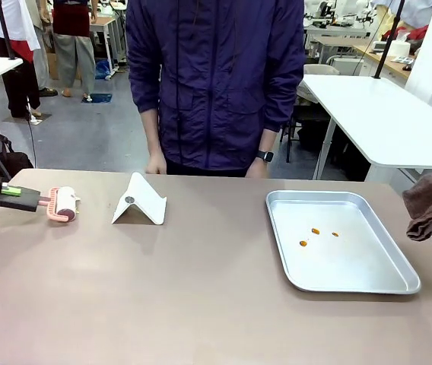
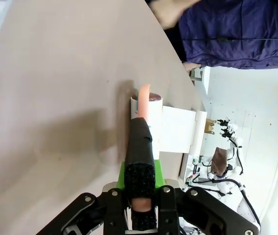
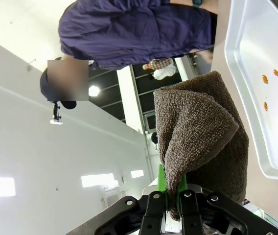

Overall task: Clean the surface of the table.
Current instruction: If a person points to the right, clean the right side of the table with your right hand, and if they point to the left, clean the left side with your left hand.

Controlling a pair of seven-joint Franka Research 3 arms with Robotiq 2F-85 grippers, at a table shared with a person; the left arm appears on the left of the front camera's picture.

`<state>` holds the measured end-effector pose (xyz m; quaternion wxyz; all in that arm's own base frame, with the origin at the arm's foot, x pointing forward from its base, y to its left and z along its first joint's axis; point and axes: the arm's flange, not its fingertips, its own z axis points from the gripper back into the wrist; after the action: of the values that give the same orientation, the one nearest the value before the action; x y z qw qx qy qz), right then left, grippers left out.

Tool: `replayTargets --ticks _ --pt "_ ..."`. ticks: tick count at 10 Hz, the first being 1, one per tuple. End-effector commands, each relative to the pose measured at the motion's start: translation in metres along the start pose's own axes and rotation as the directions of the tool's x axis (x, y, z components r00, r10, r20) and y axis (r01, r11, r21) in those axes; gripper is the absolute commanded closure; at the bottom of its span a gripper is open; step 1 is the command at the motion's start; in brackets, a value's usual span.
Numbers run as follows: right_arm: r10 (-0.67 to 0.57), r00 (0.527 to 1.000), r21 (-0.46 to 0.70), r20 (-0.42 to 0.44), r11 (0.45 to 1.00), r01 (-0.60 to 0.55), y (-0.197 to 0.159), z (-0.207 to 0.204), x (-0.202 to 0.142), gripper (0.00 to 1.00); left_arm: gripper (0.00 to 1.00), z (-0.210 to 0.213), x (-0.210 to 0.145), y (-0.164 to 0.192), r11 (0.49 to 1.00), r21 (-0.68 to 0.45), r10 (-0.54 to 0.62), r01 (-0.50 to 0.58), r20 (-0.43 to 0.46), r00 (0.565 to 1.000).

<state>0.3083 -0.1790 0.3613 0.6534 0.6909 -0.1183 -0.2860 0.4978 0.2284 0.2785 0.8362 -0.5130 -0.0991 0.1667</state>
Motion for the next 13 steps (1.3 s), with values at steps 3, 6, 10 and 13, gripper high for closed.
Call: replayTargets --ticks 3,6,10,13 --pt "0.009 1.000 0.002 -0.007 1.000 -0.009 0.004 -0.002 -0.002 1.00 0.78 -0.042 0.014 -0.005 0.997 0.082 0.007 -0.002 -0.065 0.998" --pt "0.009 1.000 0.002 -0.007 1.000 -0.009 0.004 -0.002 -0.002 1.00 0.78 -0.052 0.016 -0.025 0.998 0.047 -0.033 0.037 -0.082 0.996" --pt "0.009 1.000 0.002 -0.007 1.000 -0.009 0.004 -0.002 -0.002 1.00 0.78 0.001 -0.014 -0.047 0.980 -0.154 -0.136 0.128 -0.046 0.990" --pt "0.009 1.000 0.002 -0.007 1.000 -0.009 0.004 -0.002 -0.002 1.00 0.78 0.066 -0.078 -0.055 0.921 -0.336 -0.229 0.199 -0.052 0.972"
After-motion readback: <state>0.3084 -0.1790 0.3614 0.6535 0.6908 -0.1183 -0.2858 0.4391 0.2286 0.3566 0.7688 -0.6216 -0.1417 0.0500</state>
